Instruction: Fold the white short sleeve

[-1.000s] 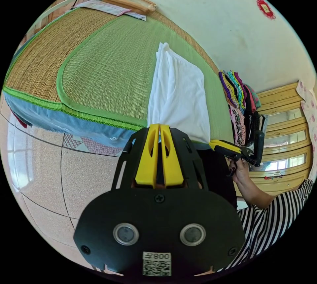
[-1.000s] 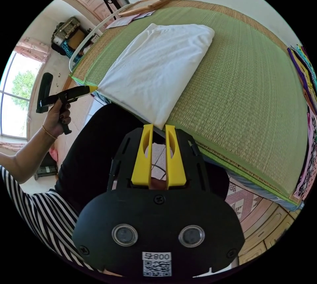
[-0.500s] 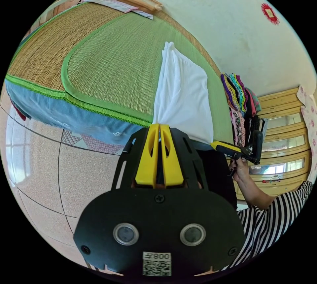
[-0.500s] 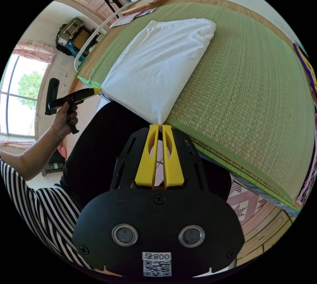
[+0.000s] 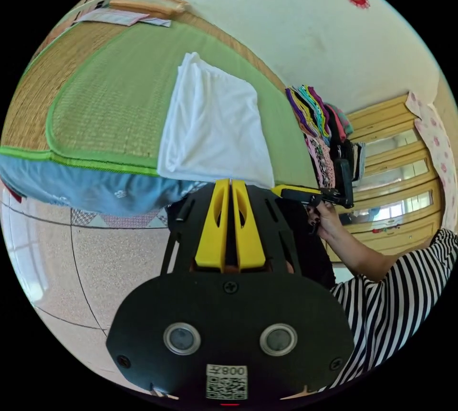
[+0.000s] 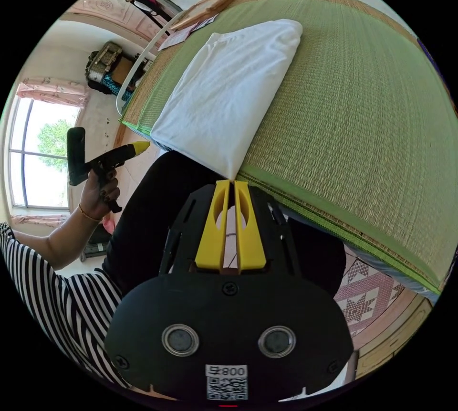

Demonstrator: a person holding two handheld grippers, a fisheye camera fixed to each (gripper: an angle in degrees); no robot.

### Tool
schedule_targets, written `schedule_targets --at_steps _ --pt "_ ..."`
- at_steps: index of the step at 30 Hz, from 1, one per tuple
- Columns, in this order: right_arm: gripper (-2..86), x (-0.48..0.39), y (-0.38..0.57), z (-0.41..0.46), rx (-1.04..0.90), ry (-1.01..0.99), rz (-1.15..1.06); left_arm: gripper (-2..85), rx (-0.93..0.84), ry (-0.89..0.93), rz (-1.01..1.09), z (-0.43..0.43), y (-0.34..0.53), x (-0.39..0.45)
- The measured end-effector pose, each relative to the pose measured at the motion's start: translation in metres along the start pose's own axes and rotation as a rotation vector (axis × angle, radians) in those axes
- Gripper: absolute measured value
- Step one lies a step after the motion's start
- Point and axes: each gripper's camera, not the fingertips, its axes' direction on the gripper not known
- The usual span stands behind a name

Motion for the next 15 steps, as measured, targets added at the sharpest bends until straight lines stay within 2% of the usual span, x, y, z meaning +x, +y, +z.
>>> schedule_targets --at_steps 7,11,15 --pt "0.6 0.020 0.022 -0.007 0.058 -0.078 0.066 2.2 -0.130 0.034 0.165 0.069 -0.050 0.066" --pt "1.2 0.037 0.018 0.007 0.067 -0.166 0.106 3.1 -0.269 0.022 0.150 0.107 -0.063 0.070" --pt "1.6 0.048 0.024 0.028 0.057 -0.222 0.133 4.1 -0.266 0.060 0.144 0.112 -0.062 0.081"
